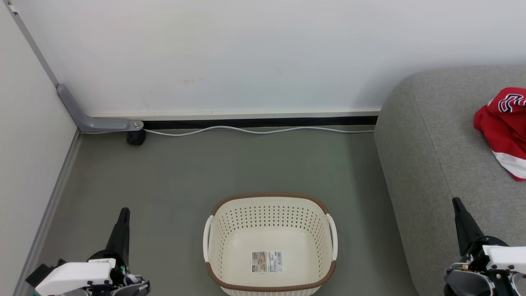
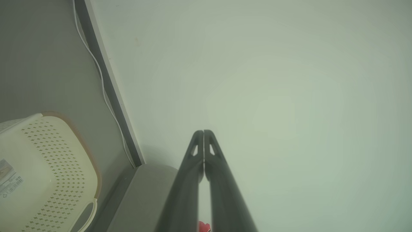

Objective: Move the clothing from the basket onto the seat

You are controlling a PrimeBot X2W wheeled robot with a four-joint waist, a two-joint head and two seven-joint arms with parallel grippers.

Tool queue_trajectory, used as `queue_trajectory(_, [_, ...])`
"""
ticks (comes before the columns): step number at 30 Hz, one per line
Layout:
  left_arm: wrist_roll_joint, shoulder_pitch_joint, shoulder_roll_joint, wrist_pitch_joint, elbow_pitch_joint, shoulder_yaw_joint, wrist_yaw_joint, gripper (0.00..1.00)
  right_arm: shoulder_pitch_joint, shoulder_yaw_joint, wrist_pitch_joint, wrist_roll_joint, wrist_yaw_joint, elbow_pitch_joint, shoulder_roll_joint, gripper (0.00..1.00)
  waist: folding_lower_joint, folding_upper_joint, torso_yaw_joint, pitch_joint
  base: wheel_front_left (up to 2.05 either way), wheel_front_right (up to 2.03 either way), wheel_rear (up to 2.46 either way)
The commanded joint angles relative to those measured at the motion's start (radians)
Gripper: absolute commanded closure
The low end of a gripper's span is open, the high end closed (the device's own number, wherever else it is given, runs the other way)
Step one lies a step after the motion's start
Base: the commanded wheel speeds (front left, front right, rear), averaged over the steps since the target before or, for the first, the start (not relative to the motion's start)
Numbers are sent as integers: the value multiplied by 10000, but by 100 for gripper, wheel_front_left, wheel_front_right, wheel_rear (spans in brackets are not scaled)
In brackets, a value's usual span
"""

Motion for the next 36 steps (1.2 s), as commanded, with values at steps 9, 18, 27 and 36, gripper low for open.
queue_trajectory(9, [-36,-580,173,63,-298,327,-83,100,-167,178,77,112,44,-322,-100,100,0,-1,0,0,0,0,0])
queue_trajectory(18, [-36,-580,173,63,-298,327,-83,100,-167,178,77,113,44,-322,-100,100,0,-1,0,0,0,0,0])
queue_trajectory(27, [-37,-580,173,62,-299,327,-83,100,-167,179,76,113,44,-322,-100,100,-1,-1,0,0,0,0,0])
queue_trajectory(36, [-37,-579,173,62,-299,327,-83,100,-167,179,76,113,44,-322,-100,100,-1,-1,0,0,0,0,0])
